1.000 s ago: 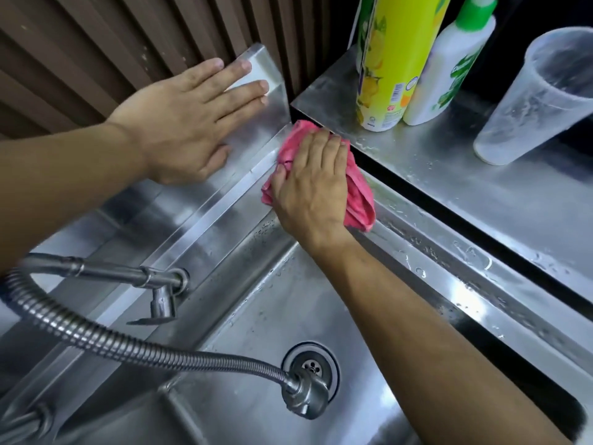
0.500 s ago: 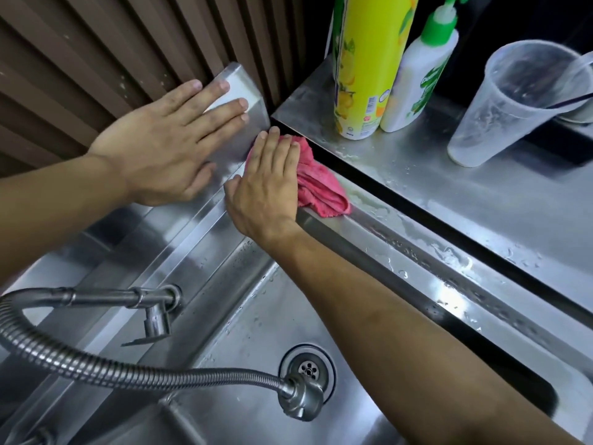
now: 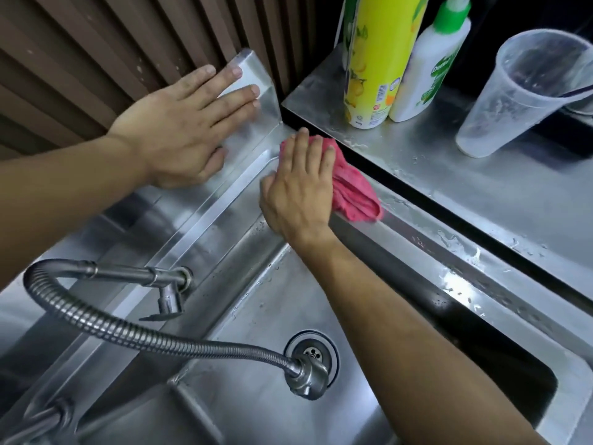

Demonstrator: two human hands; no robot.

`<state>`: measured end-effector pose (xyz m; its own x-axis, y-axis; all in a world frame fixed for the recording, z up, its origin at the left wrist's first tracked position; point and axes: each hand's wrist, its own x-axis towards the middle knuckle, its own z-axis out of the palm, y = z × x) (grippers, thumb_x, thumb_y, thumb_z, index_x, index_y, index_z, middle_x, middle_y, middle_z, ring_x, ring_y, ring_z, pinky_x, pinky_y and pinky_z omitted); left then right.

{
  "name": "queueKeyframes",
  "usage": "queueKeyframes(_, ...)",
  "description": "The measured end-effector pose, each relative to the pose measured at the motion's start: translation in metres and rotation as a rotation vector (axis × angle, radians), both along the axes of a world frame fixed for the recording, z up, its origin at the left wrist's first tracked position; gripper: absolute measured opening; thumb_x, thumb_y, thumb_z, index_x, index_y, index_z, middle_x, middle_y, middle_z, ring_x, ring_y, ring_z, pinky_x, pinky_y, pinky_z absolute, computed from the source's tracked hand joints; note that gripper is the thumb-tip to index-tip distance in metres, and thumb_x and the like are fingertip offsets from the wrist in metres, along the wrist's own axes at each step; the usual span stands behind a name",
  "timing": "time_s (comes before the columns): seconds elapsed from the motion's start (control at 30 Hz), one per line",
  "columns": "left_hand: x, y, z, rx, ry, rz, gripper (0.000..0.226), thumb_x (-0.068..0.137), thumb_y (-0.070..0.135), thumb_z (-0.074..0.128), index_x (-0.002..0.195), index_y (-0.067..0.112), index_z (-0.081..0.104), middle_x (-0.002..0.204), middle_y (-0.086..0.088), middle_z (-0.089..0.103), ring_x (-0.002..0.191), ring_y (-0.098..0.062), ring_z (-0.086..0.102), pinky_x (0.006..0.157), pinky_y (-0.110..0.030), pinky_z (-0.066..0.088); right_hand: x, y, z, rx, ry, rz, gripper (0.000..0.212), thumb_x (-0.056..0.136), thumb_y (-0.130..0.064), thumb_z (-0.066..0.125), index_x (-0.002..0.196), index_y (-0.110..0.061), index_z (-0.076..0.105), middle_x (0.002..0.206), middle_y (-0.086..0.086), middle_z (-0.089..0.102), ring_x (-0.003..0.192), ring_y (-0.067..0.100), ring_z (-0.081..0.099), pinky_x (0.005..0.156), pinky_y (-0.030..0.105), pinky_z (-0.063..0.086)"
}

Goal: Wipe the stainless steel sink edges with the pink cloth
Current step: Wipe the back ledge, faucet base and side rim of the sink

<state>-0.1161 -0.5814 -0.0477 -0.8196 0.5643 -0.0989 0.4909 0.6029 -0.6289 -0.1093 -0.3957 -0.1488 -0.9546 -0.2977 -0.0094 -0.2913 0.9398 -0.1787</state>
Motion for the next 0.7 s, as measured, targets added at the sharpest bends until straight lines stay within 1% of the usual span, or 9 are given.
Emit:
queueKeyframes(0.1, -0.001, -0.003, -0.001, -0.071, 0.003, -0.001, 0.077, 0.099, 0.043, 0.005, 0.165, 0.003, 0.002, 0.173, -0.017, 0.003, 0.160, -0.038, -0.002, 0.130, -0.049, 0.000, -0.001, -0.029, -0.002, -0.006, -0.020, 0.037, 0.070, 0.101, -0.038, 0.025, 0.160, 0.000, 0.025, 0.167, 0.023, 0.022, 0.155, 0.042, 0.019, 0.128, 0.056, 0.005)
queueKeyframes(0.23, -0.003, -0.001, 0.000, -0.100, 0.003, 0.003, 0.076, 0.100, 0.042, 0.004, 0.165, 0.003, 0.000, 0.173, -0.018, 0.000, 0.160, -0.039, -0.004, 0.130, -0.050, 0.001, 0.045, -0.054, 0.000, -0.157, -0.063, 0.118, 0.074, 0.102, -0.040, 0.030, 0.160, 0.005, 0.019, 0.168, 0.028, 0.012, 0.157, 0.044, 0.010, 0.128, 0.055, 0.002)
queueKeyframes(0.33, -0.002, 0.000, 0.002, -0.084, -0.008, 0.017, 0.074, 0.101, 0.040, 0.009, 0.165, 0.003, 0.003, 0.173, -0.017, 0.002, 0.160, -0.040, -0.003, 0.130, -0.051, 0.003, 0.105, -0.061, -0.002, -0.184, -0.138, 0.416, 0.075, 0.103, -0.041, 0.023, 0.161, 0.005, 0.010, 0.168, 0.028, -0.003, 0.158, 0.043, -0.003, 0.128, 0.054, -0.003)
queueKeyframes(0.4, -0.002, 0.002, 0.003, -0.046, -0.024, 0.025, 0.074, 0.101, 0.040, 0.014, 0.165, 0.002, 0.008, 0.173, -0.017, 0.006, 0.160, -0.040, -0.001, 0.130, -0.051, 0.004, 0.120, -0.052, -0.009, -0.241, -0.122, 0.599, 0.071, 0.100, -0.038, 0.025, 0.160, 0.001, 0.024, 0.169, 0.025, 0.011, 0.159, 0.038, 0.008, 0.129, 0.050, 0.004)
queueKeyframes(0.47, -0.001, 0.004, 0.005, -0.018, -0.034, 0.030, 0.073, 0.101, 0.039, 0.017, 0.164, 0.002, 0.010, 0.173, -0.018, 0.009, 0.160, -0.040, 0.001, 0.130, -0.052, 0.005, 0.099, -0.039, -0.016, -0.293, -0.039, 0.748, 0.062, 0.102, -0.037, 0.038, 0.155, -0.005, 0.041, 0.165, 0.019, 0.032, 0.155, 0.034, 0.027, 0.128, 0.045, 0.011)
queueKeyframes(0.53, 0.000, 0.005, 0.006, -0.008, -0.045, 0.033, 0.073, 0.102, 0.039, 0.018, 0.164, 0.001, 0.011, 0.172, -0.019, 0.010, 0.160, -0.040, 0.002, 0.130, -0.052, 0.006, 0.067, -0.025, -0.022, -0.214, 0.017, 0.884, 0.059, 0.106, -0.045, 0.036, 0.156, -0.015, 0.042, 0.165, 0.007, 0.036, 0.154, 0.026, 0.032, 0.129, 0.043, 0.015)
queueKeyframes(0.6, 0.000, 0.005, 0.006, -0.002, -0.049, 0.036, 0.073, 0.102, 0.039, 0.018, 0.164, 0.001, 0.011, 0.172, -0.019, 0.009, 0.160, -0.040, 0.002, 0.130, -0.053, 0.006, 0.038, -0.010, -0.020, -0.153, 0.088, 0.841, 0.057, 0.106, -0.047, 0.031, 0.155, -0.022, 0.044, 0.162, -0.002, 0.042, 0.152, 0.024, 0.036, 0.127, 0.045, 0.019)
queueKeyframes(0.67, 0.000, 0.005, 0.006, 0.003, -0.048, 0.034, 0.073, 0.102, 0.039, 0.016, 0.164, 0.001, 0.011, 0.172, -0.019, 0.010, 0.160, -0.040, 0.002, 0.130, -0.052, 0.006, 0.015, 0.000, -0.019, -0.107, 0.146, 0.647, 0.056, 0.106, -0.044, 0.033, 0.155, -0.021, 0.045, 0.159, -0.002, 0.048, 0.150, 0.028, 0.037, 0.126, 0.049, 0.019)
queueKeyframes(0.7, 0.000, 0.005, 0.006, 0.002, -0.046, 0.036, 0.073, 0.102, 0.040, 0.016, 0.164, 0.002, 0.010, 0.173, -0.018, 0.010, 0.160, -0.040, 0.002, 0.130, -0.052, 0.006, 0.005, 0.003, -0.018, -0.075, 0.132, 0.516, 0.057, 0.107, -0.042, 0.031, 0.157, -0.018, 0.040, 0.160, 0.002, 0.045, 0.152, 0.031, 0.032, 0.126, 0.051, 0.016)
